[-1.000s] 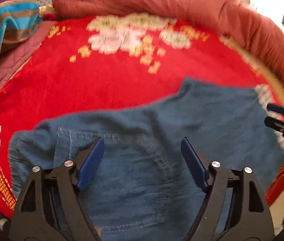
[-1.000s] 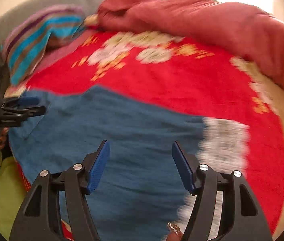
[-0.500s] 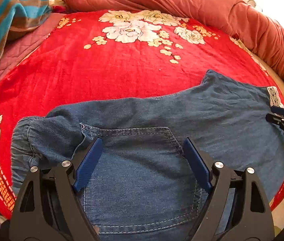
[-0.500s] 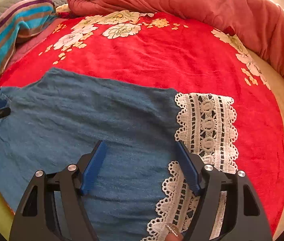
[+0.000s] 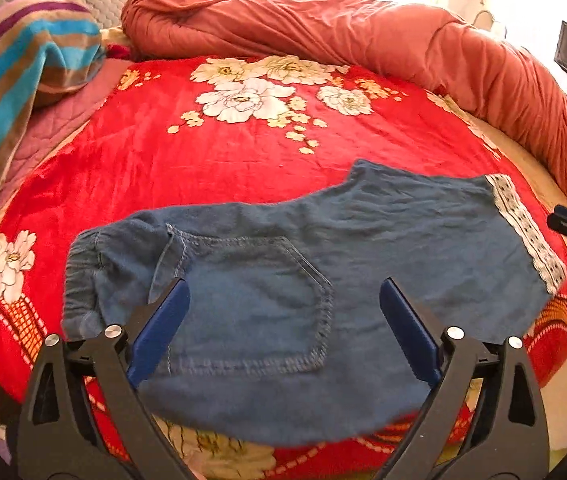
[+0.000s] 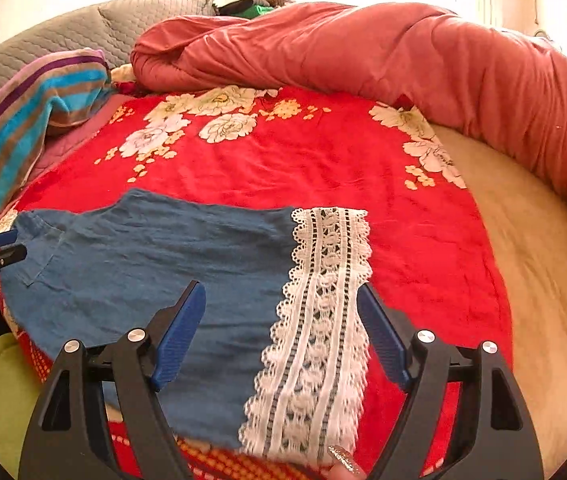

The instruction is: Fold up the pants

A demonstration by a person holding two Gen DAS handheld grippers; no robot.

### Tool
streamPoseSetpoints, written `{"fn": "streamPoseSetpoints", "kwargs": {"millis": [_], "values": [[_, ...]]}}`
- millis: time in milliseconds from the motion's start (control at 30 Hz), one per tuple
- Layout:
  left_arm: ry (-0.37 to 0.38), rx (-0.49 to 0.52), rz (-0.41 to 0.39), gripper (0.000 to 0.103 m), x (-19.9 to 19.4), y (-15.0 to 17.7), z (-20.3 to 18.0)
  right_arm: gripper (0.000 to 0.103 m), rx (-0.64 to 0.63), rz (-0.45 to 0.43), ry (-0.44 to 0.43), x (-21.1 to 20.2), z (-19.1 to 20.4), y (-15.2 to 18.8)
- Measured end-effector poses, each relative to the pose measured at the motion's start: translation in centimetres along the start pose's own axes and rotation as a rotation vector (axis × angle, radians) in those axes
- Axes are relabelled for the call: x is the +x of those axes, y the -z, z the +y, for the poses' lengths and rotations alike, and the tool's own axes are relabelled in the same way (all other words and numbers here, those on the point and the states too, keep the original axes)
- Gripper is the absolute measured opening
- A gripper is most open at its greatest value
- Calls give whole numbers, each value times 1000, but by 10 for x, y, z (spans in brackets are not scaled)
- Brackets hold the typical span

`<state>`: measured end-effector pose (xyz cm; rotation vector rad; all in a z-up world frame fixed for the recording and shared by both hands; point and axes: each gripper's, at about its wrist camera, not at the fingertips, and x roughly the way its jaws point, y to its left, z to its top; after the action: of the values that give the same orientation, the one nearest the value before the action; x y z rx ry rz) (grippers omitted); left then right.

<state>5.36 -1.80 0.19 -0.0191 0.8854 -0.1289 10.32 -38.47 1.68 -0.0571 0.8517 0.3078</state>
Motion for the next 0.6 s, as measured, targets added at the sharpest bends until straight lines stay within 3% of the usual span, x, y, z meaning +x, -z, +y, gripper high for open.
{"fn": "streamPoseSetpoints", "kwargs": {"millis": [200, 400, 533, 600], "values": [[-12, 72, 43, 93, -3, 19, -27, 77, -92, 38, -90, 6, 44, 17], [-84, 171, 90, 93, 8, 32, -50, 77, -187, 150, -173, 34, 95, 36], [-96, 134, 198, 93, 33, 41, -38, 77, -146, 232, -128, 49, 78, 47], [-72, 110, 192, 93, 31, 41, -32, 77, -102, 228, -98, 43, 61, 52]]}}
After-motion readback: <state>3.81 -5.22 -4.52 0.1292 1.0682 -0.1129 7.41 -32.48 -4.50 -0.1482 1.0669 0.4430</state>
